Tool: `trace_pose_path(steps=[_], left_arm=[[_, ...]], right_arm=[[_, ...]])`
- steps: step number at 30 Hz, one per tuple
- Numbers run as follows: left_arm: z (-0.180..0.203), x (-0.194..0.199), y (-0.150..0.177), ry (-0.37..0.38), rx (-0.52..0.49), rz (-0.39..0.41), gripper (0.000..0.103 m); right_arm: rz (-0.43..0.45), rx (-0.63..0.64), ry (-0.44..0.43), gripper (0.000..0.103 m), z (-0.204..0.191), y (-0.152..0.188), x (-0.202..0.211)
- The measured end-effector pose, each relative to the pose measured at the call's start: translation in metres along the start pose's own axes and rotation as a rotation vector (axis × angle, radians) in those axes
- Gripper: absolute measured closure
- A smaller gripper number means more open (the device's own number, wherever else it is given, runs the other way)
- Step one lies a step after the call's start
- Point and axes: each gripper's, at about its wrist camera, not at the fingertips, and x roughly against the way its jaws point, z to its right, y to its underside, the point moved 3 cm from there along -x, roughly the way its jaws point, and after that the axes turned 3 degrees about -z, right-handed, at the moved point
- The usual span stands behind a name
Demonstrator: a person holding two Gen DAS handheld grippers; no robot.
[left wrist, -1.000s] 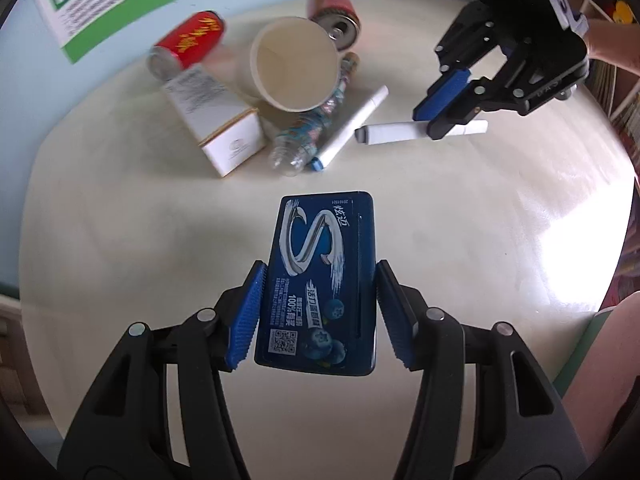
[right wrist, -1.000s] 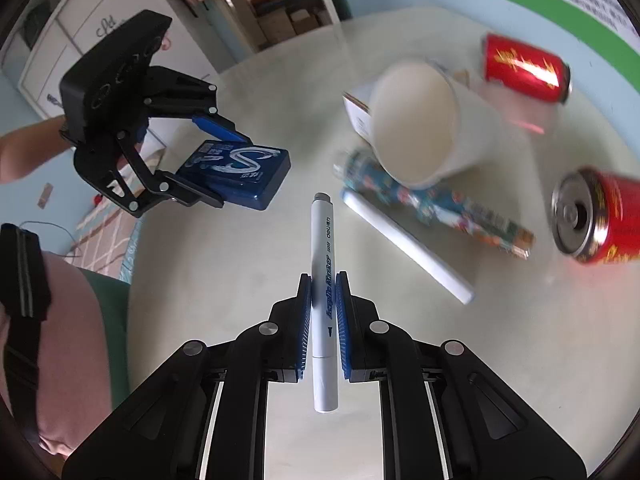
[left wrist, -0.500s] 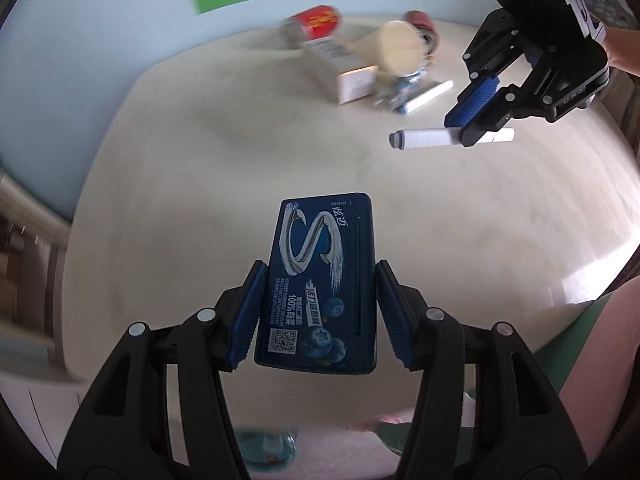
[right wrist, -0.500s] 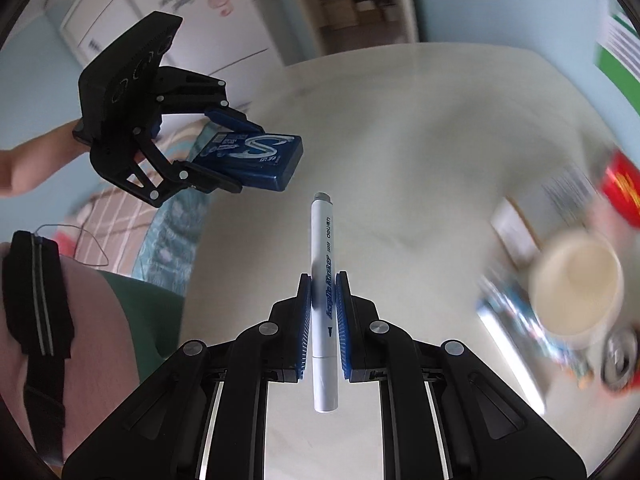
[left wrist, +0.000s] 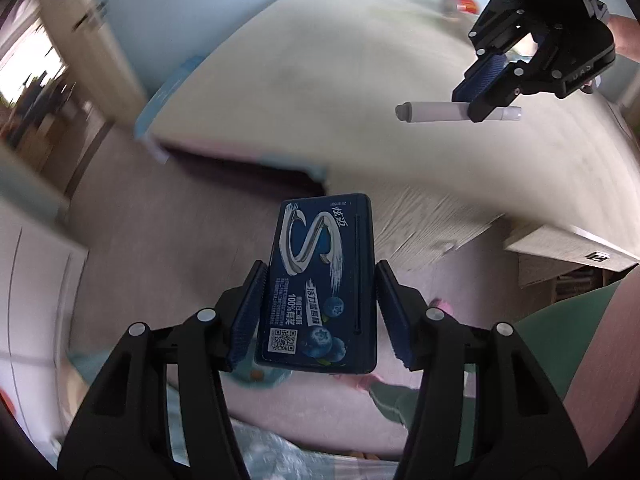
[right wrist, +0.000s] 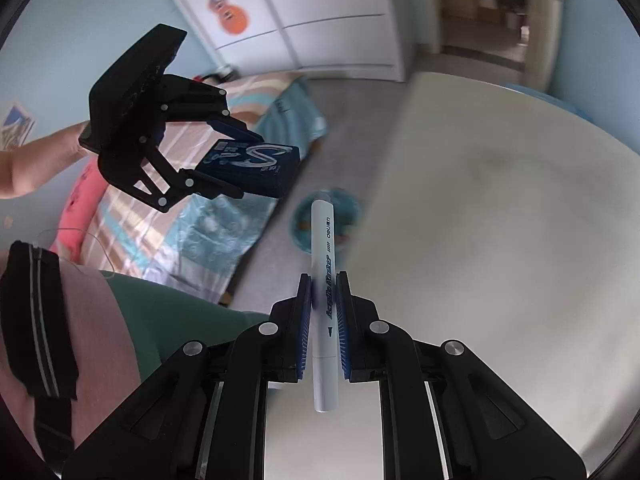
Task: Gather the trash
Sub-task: 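Lift the gum box and marker and carry them toward the teal bin, then open both tools over the teal bin to drop gum box and marker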
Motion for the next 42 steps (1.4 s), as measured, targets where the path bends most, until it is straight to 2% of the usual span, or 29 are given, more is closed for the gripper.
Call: trace_pose_path(steps=[7, 10, 14, 16, 21, 24, 28, 32, 34, 38, 42], left_arm=[[-0.086, -0.015, 0.091, -0.003, 0.199, -0.069, 0.051], [-0.124, -0.032, 0.126, 0.017, 0.293, -0.092, 0.051], [-0.163, -0.07, 0.154, 0.035, 0.379, -0.133, 0.051], [-0.17, -0.094, 0.16, 0.043, 0.414, -0.153, 0.051], [-0.214, -0.172, 0.196, 0.083, 0.507, -0.195, 0.051], [-0.228, -0.225, 0.21, 0.1, 0.547, -0.221, 0.051], [-0.243, -0.301, 0.234, 0.129, 0.606, -0.242, 0.051], [-0.25, -0.379, 0.258, 0.141, 0.607, -0.315, 0.051], [-0.253, -0.405, 0.268, 0.142, 0.609, -0.346, 0.051], [-0.255, -0.442, 0.28, 0.141, 0.602, -0.4, 0.051], [-0.257, -0.442, 0.284, 0.126, 0.615, -0.408, 0.046]], right_arm=[[-0.075, 0.067, -0.109, 0.09, -0.035, -0.104, -0.097], [-0.107, 0.062, -0.138, 0.09, -0.046, -0.135, -0.142], [-0.155, 0.035, -0.153, 0.09, -0.055, -0.164, -0.205], [-0.182, 0.007, -0.157, 0.09, -0.049, -0.171, -0.24], [-0.25, -0.106, -0.165, 0.09, -0.017, -0.167, -0.332], [-0.313, -0.198, -0.15, 0.09, 0.015, -0.15, -0.406], [-0.352, -0.335, -0.139, 0.09, 0.048, -0.132, -0.488], [-0.39, -0.427, -0.119, 0.089, 0.073, -0.111, -0.556], [-0.407, -0.466, -0.096, 0.089, 0.085, -0.103, -0.584], [-0.41, -0.511, -0.088, 0.086, 0.099, -0.096, -0.606], [-0.404, -0.536, -0.085, 0.074, 0.105, -0.095, -0.596]])
